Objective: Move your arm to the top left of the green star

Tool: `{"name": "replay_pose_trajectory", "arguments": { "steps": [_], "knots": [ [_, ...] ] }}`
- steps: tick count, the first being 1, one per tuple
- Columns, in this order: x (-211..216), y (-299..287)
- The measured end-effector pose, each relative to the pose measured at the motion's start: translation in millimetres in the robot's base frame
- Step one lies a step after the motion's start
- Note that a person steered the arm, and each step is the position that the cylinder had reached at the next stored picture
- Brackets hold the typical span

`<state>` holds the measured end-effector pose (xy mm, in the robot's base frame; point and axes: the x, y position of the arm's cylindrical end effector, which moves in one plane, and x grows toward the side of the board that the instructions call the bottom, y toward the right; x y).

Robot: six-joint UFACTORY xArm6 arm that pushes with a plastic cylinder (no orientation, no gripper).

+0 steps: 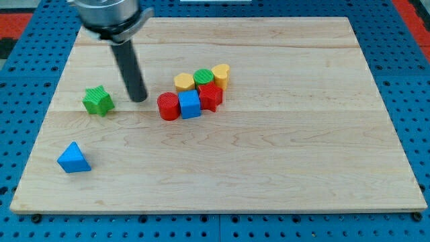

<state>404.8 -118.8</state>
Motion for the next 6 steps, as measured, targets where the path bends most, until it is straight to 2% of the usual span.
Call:
{"name": "replay_pose_trajectory", "arguments": {
  "steps": [2,3,4,6],
  "knots": [
    [-16.0,105.2],
    [-40.1,149.5],
    [-55.0,161.8],
    [-58.9,13.3]
  ]
}}
